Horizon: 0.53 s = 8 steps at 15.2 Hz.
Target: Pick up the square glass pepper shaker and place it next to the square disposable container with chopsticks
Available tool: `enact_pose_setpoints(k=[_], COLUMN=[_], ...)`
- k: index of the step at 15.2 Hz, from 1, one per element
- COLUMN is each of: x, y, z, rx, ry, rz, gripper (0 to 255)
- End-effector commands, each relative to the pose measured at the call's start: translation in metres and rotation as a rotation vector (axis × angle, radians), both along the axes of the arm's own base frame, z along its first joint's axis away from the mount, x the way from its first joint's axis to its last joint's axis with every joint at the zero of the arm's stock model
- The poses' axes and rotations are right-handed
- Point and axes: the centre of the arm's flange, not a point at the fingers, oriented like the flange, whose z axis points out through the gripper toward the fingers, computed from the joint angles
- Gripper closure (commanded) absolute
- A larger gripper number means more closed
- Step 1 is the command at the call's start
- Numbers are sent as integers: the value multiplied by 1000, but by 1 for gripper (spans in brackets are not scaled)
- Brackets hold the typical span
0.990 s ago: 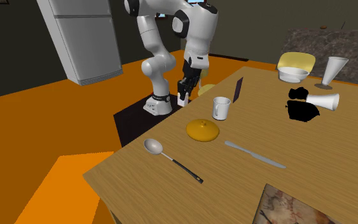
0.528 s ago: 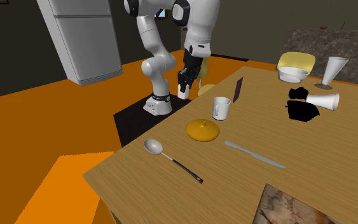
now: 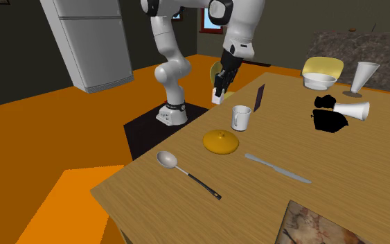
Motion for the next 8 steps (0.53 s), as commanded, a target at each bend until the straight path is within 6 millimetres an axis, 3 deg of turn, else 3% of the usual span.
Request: enact_pose_setpoints(k=[1, 8], x=[21, 89], y=[17, 79], z=[-1, -1], rx=[0, 0], ry=[0, 0], rz=[-1, -1], gripper=[255, 255])
